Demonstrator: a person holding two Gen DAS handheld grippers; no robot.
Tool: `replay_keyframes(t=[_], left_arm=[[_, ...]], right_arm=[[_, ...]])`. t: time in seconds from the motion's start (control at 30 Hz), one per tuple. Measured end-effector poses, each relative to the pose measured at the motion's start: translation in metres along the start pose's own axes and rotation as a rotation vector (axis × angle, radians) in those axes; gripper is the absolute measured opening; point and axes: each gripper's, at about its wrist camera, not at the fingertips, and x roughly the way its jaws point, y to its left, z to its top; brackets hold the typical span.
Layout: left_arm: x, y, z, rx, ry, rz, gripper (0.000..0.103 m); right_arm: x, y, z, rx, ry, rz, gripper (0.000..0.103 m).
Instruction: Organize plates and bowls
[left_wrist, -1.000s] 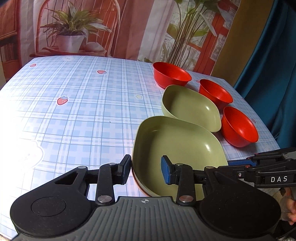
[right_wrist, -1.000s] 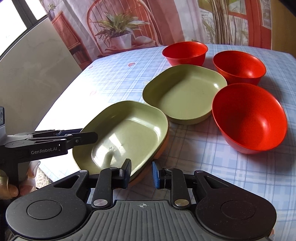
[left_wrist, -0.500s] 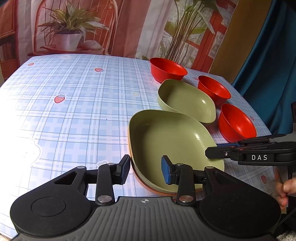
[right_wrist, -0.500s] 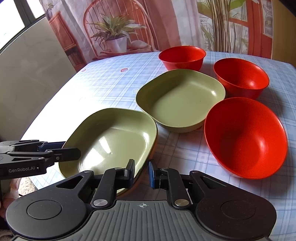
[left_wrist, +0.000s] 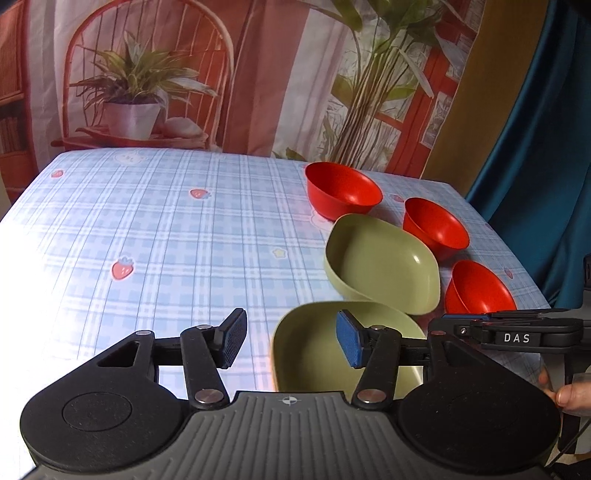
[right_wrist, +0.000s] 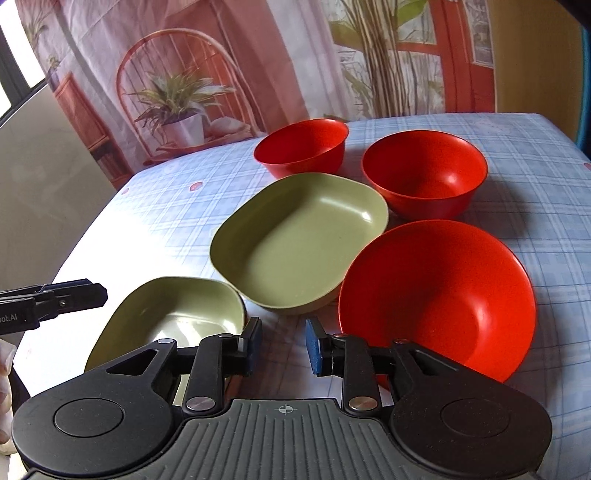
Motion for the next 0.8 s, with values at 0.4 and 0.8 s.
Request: replay_keyframes(t=[0.4, 0.8], left_arm=[[0.086, -0.018, 0.041, 0.083, 0.115, -0.038, 0.055], [0.139, -0.028, 0.061, 0.176, 0.195, 0.030, 0.023]], right_arm=[[0.016, -0.016, 0.014, 0.076, -0.086, -0.028, 0.024], [0.028, -0.015, 0.021, 0.044, -0.147, -0.080, 0.031]])
